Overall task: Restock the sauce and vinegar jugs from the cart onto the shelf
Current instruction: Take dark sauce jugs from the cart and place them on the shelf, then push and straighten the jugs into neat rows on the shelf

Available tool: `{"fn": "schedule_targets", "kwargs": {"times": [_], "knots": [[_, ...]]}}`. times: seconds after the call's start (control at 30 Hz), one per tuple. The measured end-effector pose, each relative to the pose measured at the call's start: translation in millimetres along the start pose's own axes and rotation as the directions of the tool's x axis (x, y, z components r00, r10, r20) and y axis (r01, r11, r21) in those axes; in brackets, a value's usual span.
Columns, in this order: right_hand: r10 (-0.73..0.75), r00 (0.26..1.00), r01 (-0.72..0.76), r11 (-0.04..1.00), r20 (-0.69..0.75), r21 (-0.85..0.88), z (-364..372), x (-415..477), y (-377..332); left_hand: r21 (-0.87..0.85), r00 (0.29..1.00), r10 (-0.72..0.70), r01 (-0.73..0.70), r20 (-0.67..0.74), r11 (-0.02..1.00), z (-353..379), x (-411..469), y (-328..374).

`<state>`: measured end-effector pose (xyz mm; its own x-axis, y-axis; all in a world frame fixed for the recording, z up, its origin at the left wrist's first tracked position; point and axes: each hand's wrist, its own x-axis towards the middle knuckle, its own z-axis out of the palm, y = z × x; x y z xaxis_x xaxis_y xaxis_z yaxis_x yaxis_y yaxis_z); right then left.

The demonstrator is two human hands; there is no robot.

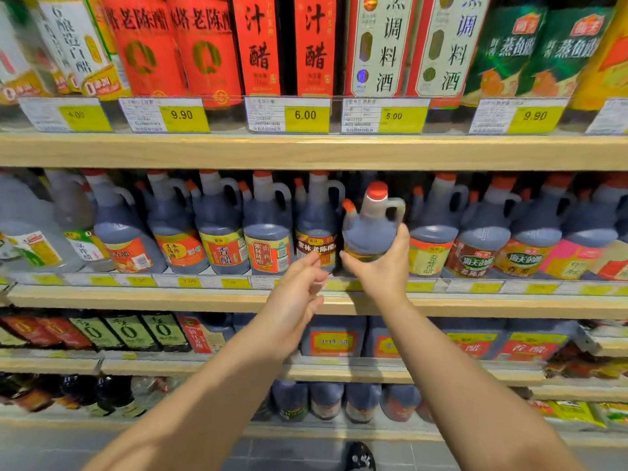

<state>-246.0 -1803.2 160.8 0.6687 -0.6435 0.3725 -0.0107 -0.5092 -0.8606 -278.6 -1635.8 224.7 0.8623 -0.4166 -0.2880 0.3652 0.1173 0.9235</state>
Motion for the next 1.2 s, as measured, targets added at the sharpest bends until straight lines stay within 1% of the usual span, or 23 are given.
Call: {"fn": "schedule_targets", "kwargs": {"times": [0.1,0.2,0.23,0.27,0.33,0.37,0.43,0.5,0.57,0.7,0.73,0.77,0.8,0.87,0.93,1.0,1.07,1.13,1.2], "knots": [[0.038,0.999,-0.036,0.991,0.007,-0.127,6,6,4,0.186,0.998,0.057,-0.052,-0.019,0.981,1,13,-3],[0.067,0.998,-0.065,0.979,0.005,-0.196,6,10,2,0.402,0.987,0.155,-0.129,-0.033,0.906,4,25,-3],[0.072,0.997,-0.071,0.978,-0.003,-0.198,6,11,1,0.492,0.976,0.218,-0.179,-0.022,0.852,4,30,-1],[0.071,0.997,-0.073,0.977,-0.014,-0.201,5,13,0,0.594,0.959,0.283,-0.226,-0.002,0.772,5,35,1],[0.059,0.998,-0.061,0.971,-0.017,-0.231,4,14,-2,0.772,0.918,0.392,-0.286,0.052,0.568,7,45,9],[0.05,0.999,-0.052,0.966,-0.015,-0.252,4,15,-3,0.834,0.898,0.432,-0.303,0.087,0.462,7,50,14],[0.038,0.999,-0.045,0.956,-0.03,-0.291,6,14,-5,0.915,0.864,0.479,-0.307,0.154,0.26,8,59,23],[0.013,0.999,-0.03,0.945,-0.052,-0.325,9,12,-6,0.955,0.845,0.498,-0.28,0.196,0.1,8,65,27],[0.004,0.996,-0.036,0.929,-0.09,-0.367,13,10,-6,0.965,0.829,0.511,-0.261,0.227,-0.006,6,69,28],[-0.021,0.977,-0.078,0.889,-0.212,-0.451,20,4,-4,0.96,0.812,0.513,-0.238,0.279,-0.147,-1,76,29],[-0.024,0.974,-0.081,0.888,-0.223,-0.452,20,1,-3,0.957,0.806,0.517,-0.235,0.289,-0.169,-2,77,28],[-0.032,0.974,-0.074,0.889,-0.224,-0.452,19,-1,-2,0.955,0.801,0.522,-0.241,0.295,-0.17,-2,78,27],[-0.05,0.975,-0.055,0.889,-0.215,-0.454,16,-3,-1,0.955,0.797,0.526,-0.258,0.296,-0.147,-2,78,27],[-0.126,0.974,0.027,0.889,-0.186,-0.458,9,-6,-2,0.951,0.8,0.53,-0.308,0.282,-0.041,1,77,26],[-0.24,0.96,0.145,0.866,-0.145,-0.478,-1,-7,-6,0.943,0.806,0.539,-0.326,0.243,0.063,7,78,27],[-0.306,0.949,0.222,0.817,-0.075,-0.532,-9,-2,-15,0.956,0.833,0.531,-0.263,0.156,0.132,14,83,31],[-0.299,0.954,0.251,0.757,0.022,-0.603,-14,4,-22,0.971,0.873,0.485,-0.153,0.045,0.186,21,90,35],[-0.277,0.956,0.27,0.686,0.1,-0.675,-17,9,-25,0.983,0.89,0.456,-0.084,0.001,0.162,26,96,34],[-0.301,0.944,0.301,0.624,0.134,-0.721,-20,11,-25,0.992,0.891,0.453,-0.058,0.0,0.114,27,100,30]]}}
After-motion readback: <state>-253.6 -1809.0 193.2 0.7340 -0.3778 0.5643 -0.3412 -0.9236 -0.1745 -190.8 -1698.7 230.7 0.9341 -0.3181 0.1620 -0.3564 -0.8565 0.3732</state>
